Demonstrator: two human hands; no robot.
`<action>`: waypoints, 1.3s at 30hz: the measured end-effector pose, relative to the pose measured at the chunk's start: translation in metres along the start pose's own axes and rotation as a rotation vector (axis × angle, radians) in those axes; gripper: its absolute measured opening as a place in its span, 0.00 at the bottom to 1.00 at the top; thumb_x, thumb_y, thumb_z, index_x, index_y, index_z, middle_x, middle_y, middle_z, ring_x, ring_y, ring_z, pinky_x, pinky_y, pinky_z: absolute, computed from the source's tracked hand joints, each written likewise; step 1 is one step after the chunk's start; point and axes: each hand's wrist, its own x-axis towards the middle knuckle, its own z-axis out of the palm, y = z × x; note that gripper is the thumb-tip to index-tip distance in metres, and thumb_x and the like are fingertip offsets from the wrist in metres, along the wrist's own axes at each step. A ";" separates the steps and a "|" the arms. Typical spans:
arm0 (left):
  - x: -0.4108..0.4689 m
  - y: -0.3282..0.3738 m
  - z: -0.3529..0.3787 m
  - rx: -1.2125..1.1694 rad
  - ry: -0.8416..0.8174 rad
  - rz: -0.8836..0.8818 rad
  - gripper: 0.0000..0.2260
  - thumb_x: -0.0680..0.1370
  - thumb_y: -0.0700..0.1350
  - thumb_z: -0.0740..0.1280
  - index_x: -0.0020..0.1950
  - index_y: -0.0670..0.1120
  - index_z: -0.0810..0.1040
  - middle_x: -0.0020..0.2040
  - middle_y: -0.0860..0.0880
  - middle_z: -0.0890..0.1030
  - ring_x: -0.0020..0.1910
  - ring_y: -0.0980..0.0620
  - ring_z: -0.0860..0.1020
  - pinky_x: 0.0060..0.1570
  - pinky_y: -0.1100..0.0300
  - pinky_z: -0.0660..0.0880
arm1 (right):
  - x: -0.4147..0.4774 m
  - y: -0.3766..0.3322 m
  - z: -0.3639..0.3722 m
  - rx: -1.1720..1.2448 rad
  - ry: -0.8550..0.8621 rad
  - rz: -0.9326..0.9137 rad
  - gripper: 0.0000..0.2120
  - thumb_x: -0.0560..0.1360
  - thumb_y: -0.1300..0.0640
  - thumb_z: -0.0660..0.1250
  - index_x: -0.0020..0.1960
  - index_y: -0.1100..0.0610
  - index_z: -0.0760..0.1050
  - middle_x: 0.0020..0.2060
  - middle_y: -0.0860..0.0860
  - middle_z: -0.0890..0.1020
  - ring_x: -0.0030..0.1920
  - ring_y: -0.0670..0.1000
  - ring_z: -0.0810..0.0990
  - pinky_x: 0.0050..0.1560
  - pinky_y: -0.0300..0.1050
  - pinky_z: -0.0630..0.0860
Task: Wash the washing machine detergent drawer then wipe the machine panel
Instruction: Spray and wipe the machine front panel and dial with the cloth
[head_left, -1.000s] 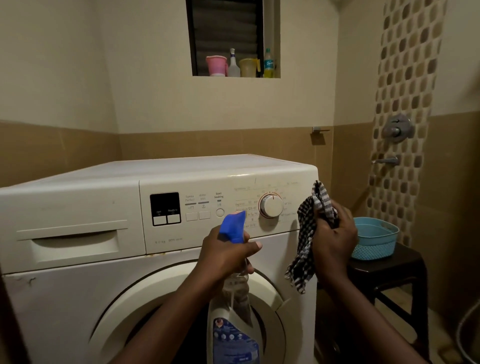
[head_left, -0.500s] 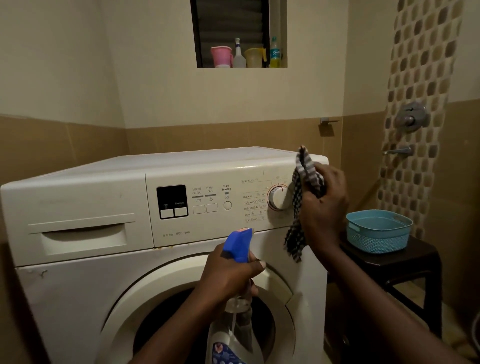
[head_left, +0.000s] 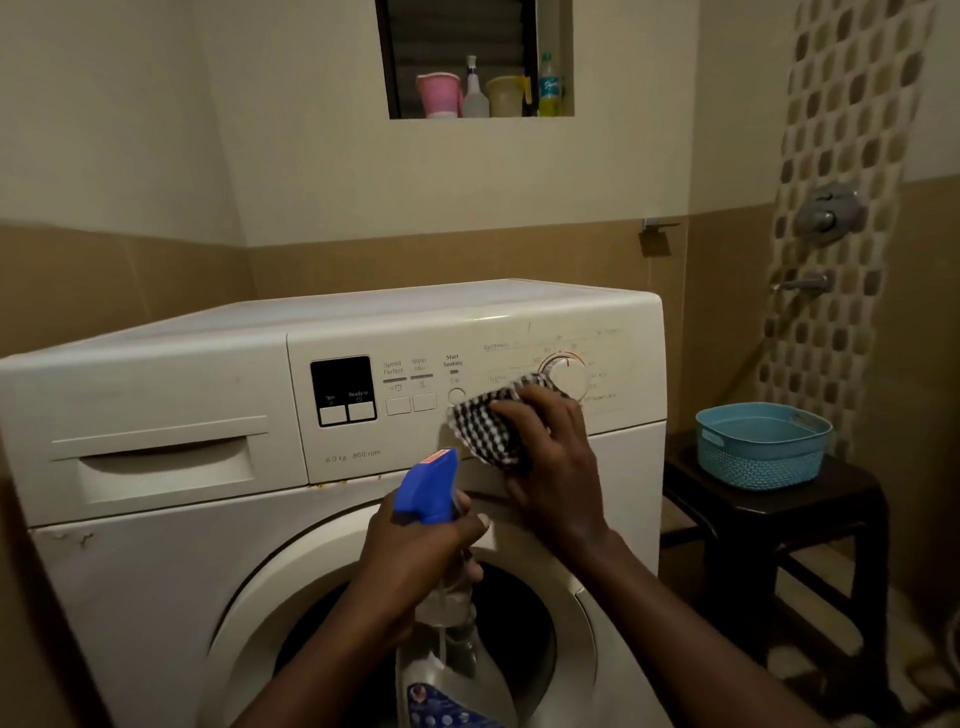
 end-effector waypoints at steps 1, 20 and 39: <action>-0.001 -0.001 0.000 0.007 -0.010 -0.002 0.09 0.72 0.36 0.75 0.48 0.42 0.77 0.32 0.44 0.80 0.29 0.44 0.80 0.32 0.55 0.75 | -0.011 0.003 -0.002 0.009 -0.007 0.028 0.31 0.62 0.65 0.74 0.63 0.54 0.72 0.64 0.50 0.68 0.65 0.53 0.67 0.57 0.46 0.74; -0.009 0.003 -0.002 0.008 0.013 0.004 0.10 0.72 0.36 0.75 0.50 0.41 0.78 0.36 0.42 0.81 0.29 0.45 0.80 0.38 0.52 0.78 | 0.024 -0.022 -0.005 0.055 0.064 0.101 0.25 0.62 0.68 0.69 0.58 0.56 0.78 0.56 0.54 0.75 0.56 0.54 0.74 0.47 0.44 0.77; -0.003 0.003 0.008 0.011 0.028 0.082 0.07 0.72 0.36 0.74 0.47 0.41 0.78 0.32 0.43 0.78 0.28 0.45 0.79 0.35 0.54 0.76 | -0.030 0.032 -0.030 -0.082 -0.079 0.098 0.29 0.61 0.66 0.74 0.61 0.54 0.76 0.60 0.53 0.75 0.61 0.55 0.73 0.51 0.44 0.76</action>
